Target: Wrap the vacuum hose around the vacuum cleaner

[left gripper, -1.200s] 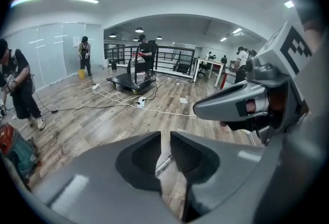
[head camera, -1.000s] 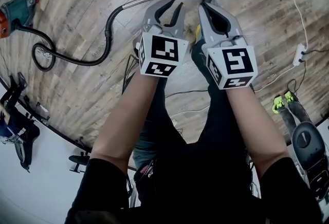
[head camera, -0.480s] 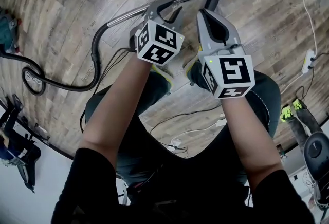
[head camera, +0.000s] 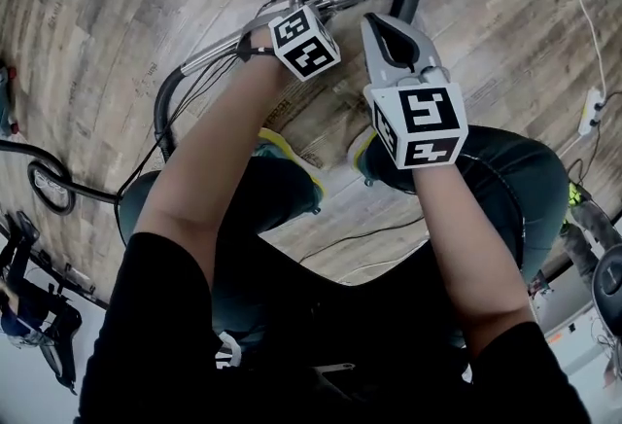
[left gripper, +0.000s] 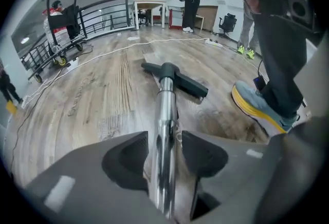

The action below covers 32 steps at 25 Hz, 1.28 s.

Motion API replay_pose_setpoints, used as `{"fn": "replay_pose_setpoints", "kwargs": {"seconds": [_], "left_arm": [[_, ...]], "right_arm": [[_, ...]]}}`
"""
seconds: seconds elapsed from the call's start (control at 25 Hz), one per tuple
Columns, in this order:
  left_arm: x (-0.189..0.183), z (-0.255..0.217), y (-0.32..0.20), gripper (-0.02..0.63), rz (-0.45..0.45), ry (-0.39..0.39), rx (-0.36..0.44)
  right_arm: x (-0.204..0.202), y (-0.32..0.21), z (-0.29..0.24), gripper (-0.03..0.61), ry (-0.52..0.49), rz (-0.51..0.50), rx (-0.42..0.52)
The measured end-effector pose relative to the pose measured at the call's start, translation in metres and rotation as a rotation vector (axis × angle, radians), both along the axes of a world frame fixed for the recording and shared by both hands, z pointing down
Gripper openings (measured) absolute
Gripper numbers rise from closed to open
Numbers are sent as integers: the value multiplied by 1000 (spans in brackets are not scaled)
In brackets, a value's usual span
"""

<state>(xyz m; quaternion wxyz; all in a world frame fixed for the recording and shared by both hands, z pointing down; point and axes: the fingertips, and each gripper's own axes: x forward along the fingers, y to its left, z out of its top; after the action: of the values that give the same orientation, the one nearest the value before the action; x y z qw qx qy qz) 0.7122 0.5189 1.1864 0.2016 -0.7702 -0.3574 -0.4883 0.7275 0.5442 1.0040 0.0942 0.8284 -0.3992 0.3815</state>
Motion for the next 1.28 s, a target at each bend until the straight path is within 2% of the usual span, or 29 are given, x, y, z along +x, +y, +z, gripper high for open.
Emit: {"fn": "replay_pose_setpoints", "kwargs": {"seconds": [0.12, 0.2, 0.48, 0.52, 0.56, 0.84, 1.04, 1.2, 1.28], "left_arm": [[3, 17, 6, 196, 26, 2, 0], [7, 25, 10, 196, 41, 3, 1], [14, 48, 14, 196, 22, 18, 38], [15, 49, 15, 164, 23, 19, 38], [15, 50, 15, 163, 22, 16, 36], [10, 37, 22, 162, 27, -6, 2], [23, -18, 20, 163, -30, -9, -37], [24, -110, 14, 163, -98, -12, -97], [23, -166, 3, 163, -122, 6, -100]], "right_arm": [[1, 3, 14, 25, -1, -6, -11], [6, 7, 22, 25, -11, 26, -13], [25, 21, 44, 25, -121, 243, -24], [28, 22, 45, 25, -133, 266, -13], [31, 22, 45, 25, -140, 283, -3], [34, 39, 55, 25, -171, 337, -28], [20, 39, 22, 25, -165, 265, -8], [-11, 32, -56, 25, -196, 186, 52], [-28, 24, -102, 25, -218, 151, 63]]}}
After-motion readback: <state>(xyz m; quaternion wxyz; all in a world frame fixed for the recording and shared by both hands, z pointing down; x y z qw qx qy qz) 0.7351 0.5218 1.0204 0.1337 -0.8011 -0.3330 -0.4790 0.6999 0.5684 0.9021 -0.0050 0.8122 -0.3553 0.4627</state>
